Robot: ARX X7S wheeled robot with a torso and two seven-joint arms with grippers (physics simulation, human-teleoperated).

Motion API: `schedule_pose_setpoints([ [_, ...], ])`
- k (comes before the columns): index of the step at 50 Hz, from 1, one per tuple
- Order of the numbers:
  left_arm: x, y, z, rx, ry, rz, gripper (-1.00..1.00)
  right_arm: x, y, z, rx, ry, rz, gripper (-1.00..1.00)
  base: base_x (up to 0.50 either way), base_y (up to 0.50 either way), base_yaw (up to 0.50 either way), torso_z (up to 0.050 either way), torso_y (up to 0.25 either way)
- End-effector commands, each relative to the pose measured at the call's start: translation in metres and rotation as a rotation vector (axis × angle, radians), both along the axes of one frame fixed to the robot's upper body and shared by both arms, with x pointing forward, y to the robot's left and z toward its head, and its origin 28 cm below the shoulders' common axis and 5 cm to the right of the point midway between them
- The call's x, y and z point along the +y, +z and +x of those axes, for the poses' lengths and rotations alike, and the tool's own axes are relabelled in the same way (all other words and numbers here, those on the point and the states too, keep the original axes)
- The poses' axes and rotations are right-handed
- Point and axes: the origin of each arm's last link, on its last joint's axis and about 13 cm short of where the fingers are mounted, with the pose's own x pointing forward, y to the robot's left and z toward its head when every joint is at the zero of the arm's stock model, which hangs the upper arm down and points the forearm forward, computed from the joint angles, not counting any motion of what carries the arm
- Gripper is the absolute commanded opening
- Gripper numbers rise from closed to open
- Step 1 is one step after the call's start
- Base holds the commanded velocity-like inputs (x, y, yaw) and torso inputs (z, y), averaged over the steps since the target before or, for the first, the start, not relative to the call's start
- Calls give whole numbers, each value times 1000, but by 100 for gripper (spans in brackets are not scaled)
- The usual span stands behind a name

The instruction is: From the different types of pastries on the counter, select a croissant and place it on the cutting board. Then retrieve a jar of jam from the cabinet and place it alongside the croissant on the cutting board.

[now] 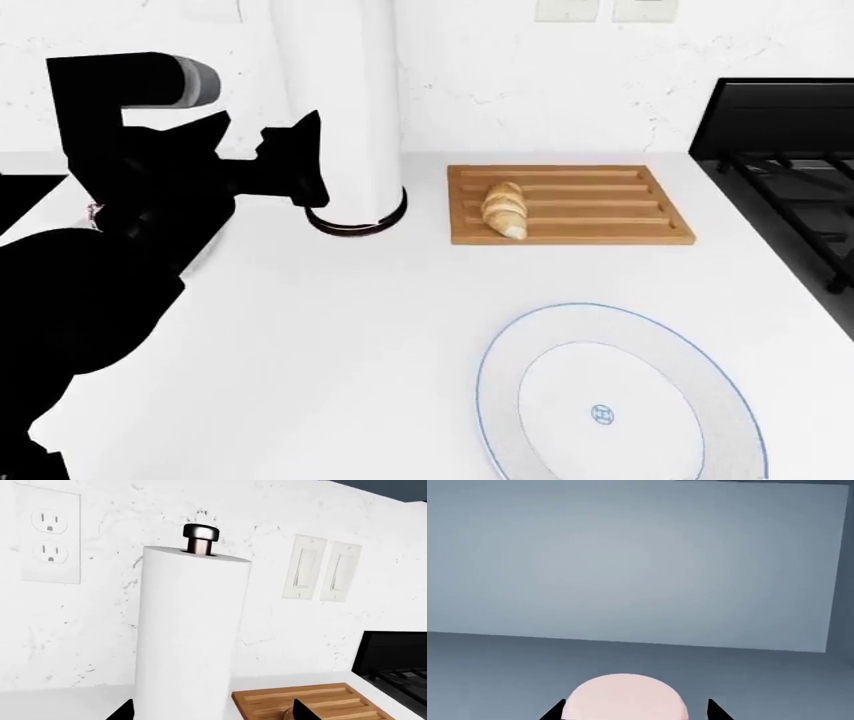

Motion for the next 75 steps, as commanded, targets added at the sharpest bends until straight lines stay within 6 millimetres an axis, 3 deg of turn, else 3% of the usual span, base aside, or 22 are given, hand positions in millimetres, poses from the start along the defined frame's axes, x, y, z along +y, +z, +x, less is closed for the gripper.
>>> schedule_pose_setpoints([
  [1, 1, -1, 1, 4, 2, -1, 100, -10, -28, 22, 114, -101, -70, 100, 0, 0, 0, 0, 0],
  [15, 1, -1, 1, 5, 3, -3, 100, -12, -35, 23, 182, -92, -60, 100, 0, 0, 0, 0, 0],
  [16, 1, -1, 1, 5, 3, -4, 100, -12, -36, 23, 190, -94, -60, -100, 0, 0, 0, 0, 0],
  [34, 1, 0, -1, 0, -1, -6, 100, -12, -37, 22, 212, -69, -71, -100, -1, 0, -2, 0, 0],
  [44, 2, 0, -1, 1, -1, -8, 100, -13, -23, 18, 98, -66, -57, -100, -1, -1, -2, 0, 0],
  [63, 3, 1, -2, 0, 3, -13, 100, -13, -13, 13, 32, -100, -53, -100, -500, -10, 0, 0, 0],
  [75, 2, 1, -1, 3, 1, -13, 100, -12, -22, 20, 56, -66, -94, -100, -500, -90, 0, 0, 0],
])
